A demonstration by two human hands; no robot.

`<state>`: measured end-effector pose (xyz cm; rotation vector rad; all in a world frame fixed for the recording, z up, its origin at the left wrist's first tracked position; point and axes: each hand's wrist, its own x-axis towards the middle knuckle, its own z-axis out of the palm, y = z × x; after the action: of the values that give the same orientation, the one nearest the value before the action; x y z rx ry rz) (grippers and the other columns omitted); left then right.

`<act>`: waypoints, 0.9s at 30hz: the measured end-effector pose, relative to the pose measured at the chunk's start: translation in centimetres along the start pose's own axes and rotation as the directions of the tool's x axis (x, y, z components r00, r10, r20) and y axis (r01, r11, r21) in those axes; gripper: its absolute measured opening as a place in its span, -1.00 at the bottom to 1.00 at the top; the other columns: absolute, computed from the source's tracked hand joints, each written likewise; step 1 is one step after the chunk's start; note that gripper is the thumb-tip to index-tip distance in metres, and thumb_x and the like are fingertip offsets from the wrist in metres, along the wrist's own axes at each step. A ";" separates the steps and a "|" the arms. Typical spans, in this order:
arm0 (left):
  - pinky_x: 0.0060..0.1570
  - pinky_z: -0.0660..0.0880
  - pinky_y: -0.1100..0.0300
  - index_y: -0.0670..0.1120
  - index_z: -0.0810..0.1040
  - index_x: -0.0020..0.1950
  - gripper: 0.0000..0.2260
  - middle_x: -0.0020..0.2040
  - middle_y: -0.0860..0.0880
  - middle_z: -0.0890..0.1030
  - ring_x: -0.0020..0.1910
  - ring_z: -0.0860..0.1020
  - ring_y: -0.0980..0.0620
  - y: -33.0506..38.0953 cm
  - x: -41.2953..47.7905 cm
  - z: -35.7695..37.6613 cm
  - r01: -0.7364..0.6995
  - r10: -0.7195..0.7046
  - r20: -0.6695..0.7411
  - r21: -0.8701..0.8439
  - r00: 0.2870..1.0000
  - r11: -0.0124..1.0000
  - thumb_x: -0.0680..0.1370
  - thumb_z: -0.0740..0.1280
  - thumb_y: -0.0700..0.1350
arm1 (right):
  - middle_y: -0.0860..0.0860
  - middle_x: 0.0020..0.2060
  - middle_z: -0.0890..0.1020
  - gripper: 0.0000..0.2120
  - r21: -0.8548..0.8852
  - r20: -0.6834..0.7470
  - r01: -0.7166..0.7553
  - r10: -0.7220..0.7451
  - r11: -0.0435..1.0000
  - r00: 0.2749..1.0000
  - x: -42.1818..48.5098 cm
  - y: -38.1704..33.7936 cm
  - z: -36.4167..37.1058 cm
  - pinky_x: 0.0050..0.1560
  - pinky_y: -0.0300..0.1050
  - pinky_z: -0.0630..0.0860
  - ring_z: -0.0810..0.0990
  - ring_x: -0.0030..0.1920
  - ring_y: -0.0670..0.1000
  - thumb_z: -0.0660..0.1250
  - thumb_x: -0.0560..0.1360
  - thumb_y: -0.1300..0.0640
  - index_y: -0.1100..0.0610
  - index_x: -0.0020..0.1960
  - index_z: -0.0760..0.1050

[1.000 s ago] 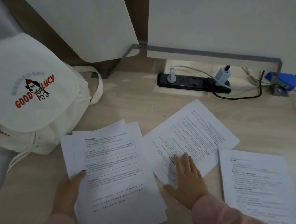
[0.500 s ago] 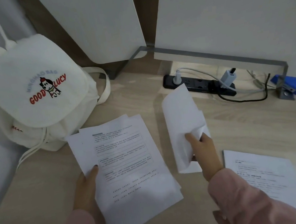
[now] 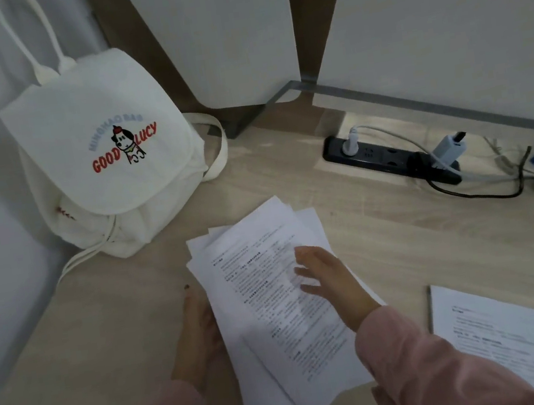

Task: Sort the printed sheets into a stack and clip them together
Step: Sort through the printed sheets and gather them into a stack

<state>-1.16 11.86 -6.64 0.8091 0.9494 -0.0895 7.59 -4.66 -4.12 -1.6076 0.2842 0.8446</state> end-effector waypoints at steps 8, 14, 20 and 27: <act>0.14 0.50 -0.09 -0.04 0.58 0.14 -0.79 0.07 -0.05 0.67 0.07 0.61 -0.07 -2.3 -0.4 -1.7 -0.090 0.115 -0.044 0.377 0.992 0.922 0.57 0.23 -0.11 | 0.23 0.26 0.36 -0.59 -0.678 -0.316 -0.098 -0.169 0.728 0.934 2.3 3.9 -5.8 0.30 -0.01 0.29 0.38 0.24 0.23 0.26 0.47 0.23 0.22 0.31 0.37; 0.27 0.42 -0.08 -0.06 0.46 0.30 -0.69 0.20 -0.06 0.59 0.17 0.55 -0.06 -3.0 0.1 -0.2 -0.181 0.242 -0.108 0.398 0.964 0.899 0.55 0.24 -0.19 | 0.16 0.09 0.48 -0.75 -0.585 -0.243 -0.171 0.030 0.792 0.969 1.0 5.8 -6.1 0.00 -0.09 0.43 0.51 -0.01 0.14 0.26 0.44 0.22 0.19 0.12 0.36; -0.27 0.48 0.38 -0.02 0.54 0.09 -0.79 -0.11 0.10 0.65 -0.15 0.62 0.14 -1.5 -1.2 1.8 -0.238 0.236 0.063 0.451 0.970 0.860 0.53 0.26 -0.26 | 0.11 -0.05 0.52 -0.91 -0.458 -0.177 -0.160 0.086 0.874 0.980 -0.5 7.4 -6.7 -0.10 -0.14 0.47 0.51 -0.11 0.03 0.27 0.45 0.26 0.11 -0.13 0.38; -0.03 0.51 0.13 0.04 0.64 0.04 -0.73 0.00 0.04 0.70 0.00 0.65 0.06 1.1 -3.8 3.4 -0.338 0.240 0.276 0.397 0.931 0.853 0.42 0.34 -0.24 | 0.08 0.15 0.55 -0.41 0.108 -0.069 -0.105 0.113 0.989 0.991 -2.1 5.9 -7.9 0.02 -0.17 0.49 0.56 0.10 0.07 0.42 0.35 0.08 0.09 0.31 0.28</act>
<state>-0.65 9.43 -2.07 1.3295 0.5917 -0.1283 5.30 -14.02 -7.17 -1.5386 0.4658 0.8400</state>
